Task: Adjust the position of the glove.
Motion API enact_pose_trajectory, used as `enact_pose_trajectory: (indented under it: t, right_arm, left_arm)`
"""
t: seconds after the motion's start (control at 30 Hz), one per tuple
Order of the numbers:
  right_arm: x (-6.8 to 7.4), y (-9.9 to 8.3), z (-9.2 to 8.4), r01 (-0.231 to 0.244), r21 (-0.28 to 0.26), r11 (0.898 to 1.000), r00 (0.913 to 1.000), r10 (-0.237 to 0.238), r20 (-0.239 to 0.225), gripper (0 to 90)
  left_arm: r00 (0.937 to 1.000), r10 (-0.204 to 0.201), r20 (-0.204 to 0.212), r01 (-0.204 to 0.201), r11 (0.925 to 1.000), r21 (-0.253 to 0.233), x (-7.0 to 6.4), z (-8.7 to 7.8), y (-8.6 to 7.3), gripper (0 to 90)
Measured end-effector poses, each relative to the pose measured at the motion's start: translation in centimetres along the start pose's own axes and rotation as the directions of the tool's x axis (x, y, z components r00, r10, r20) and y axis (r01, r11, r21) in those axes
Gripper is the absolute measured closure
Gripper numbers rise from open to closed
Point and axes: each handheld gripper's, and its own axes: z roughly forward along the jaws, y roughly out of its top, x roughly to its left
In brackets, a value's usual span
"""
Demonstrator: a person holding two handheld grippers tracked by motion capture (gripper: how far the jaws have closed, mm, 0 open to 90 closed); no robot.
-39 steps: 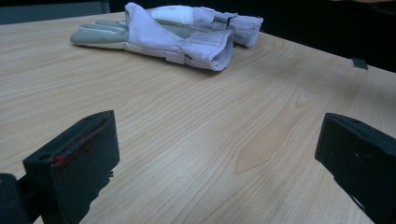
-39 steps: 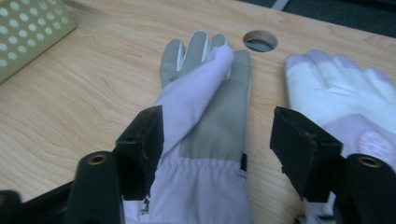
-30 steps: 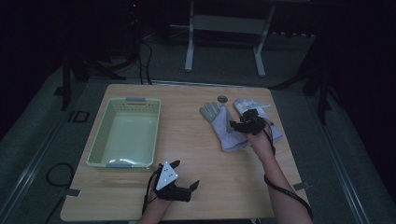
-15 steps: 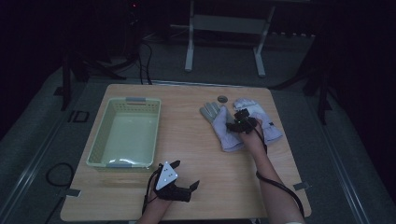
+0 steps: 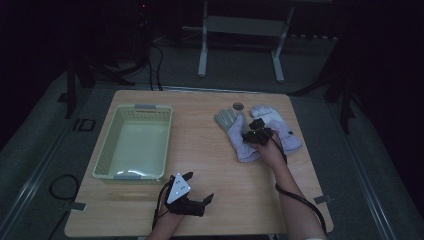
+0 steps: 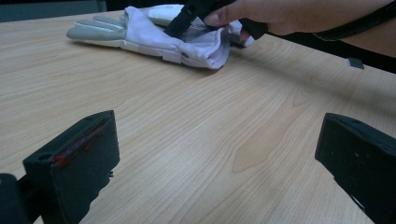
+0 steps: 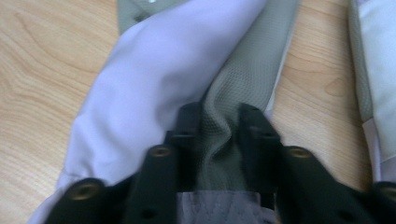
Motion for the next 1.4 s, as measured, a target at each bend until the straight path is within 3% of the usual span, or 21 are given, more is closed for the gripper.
enact_pose_trajectory:
  t: [0.03,0.13,0.23,0.3,0.43,0.6,0.63,0.67,0.7,0.83,1.03,1.23,1.37,1.4]
  right_arm:
    - [0.0,0.0,0.0,0.0,0.0,1.0,1.0,0.0,0.0,73.0]
    - [0.5,0.1,-0.3,-0.016,-0.005,1.0,0.9997,0.016,0.017,84.3]
    - [0.8,0.0,-1.0,-0.092,-0.038,0.995,0.9957,0.092,0.0,86.8]
    - [1.0,-0.1,-1.7,-0.156,-0.076,0.985,0.9877,0.156,-0.012,87.0]
    - [2.2,-0.3,-3.3,-0.203,-0.142,0.969,0.979,0.204,-0.009,87.1]
    - [3.8,-0.7,-5.4,-0.277,-0.213,0.937,0.9608,0.273,-0.049,87.1]
    - [3.8,-0.7,-5.4,-0.277,-0.213,0.937,0.9608,0.273,-0.049,87.1]
    - [4.2,-0.8,-5.8,-0.289,-0.224,0.931,0.9574,0.284,-0.053,87.1]
    - [5.2,-1.3,-6.6,-0.311,-0.25,0.917,0.95,0.308,-0.052,87.1]
    - [7.1,-1.8,-7.3,-0.314,-0.27,0.91,0.9485,0.313,-0.049,87.1]
    - [8.8,-3.0,-7.6,-0.355,-0.284,0.891,0.9347,0.346,-0.083,87.0]
    - [9.6,-3.8,-6.9,-0.35,-0.279,0.894,0.9362,0.344,-0.073,86.9]
    - [10.2,-4.5,-5.5,-0.342,-0.256,0.904,0.938,0.345,-0.036,86.9]
    - [10.3,-4.8,-4.6,-0.337,-0.233,0.912,0.9393,0.343,-0.017,86.8]
  left_arm:
    - [1.0,0.0,0.0,0.0,1.0,0.0,0.0,0.0,0.0,0.0]
    - [1.0,0.0,0.002,0.0,1.0,0.003,0.0,0.0,0.0,0.0]
    - [1.0,0.0,0.003,0.0,1.0,0.002,0.0,0.0,0.0,0.0]
    - [1.0,-0.001,0.001,0.001,1.0,0.002,0.0,0.0,0.0,0.0]
    - [1.0,0.0,0.0,0.0,1.0,0.001,0.0,0.0,0.0,0.0]
    - [1.0,0.0,-0.001,0.0,1.0,0.0,0.0,0.0,0.0,0.0]
    - [1.0,0.0,-0.001,0.0,1.0,0.0,0.0,0.0,0.0,0.0]
    - [1.0,0.003,-0.002,-0.003,1.0,0.0,0.0,0.0,0.0,0.0]
    - [1.0,0.006,-0.002,-0.006,1.0,0.002,0.0,0.0,0.0,0.0]
    - [1.0,0.008,-0.003,-0.008,1.0,0.003,0.0,0.0,0.0,0.0]
    - [1.0,0.009,-0.003,-0.009,1.0,0.002,0.0,0.0,0.0,0.0]
    - [0.9999,0.01,-0.003,-0.01,0.9999,0.004,0.0,0.0,0.0,0.0]
    - [0.9999,0.01,-0.002,-0.01,0.9999,0.005,0.0,0.0,0.0,0.0]
    - [0.9999,0.012,-0.002,-0.012,0.9999,0.004,-0.1,0.0,0.0,0.0]
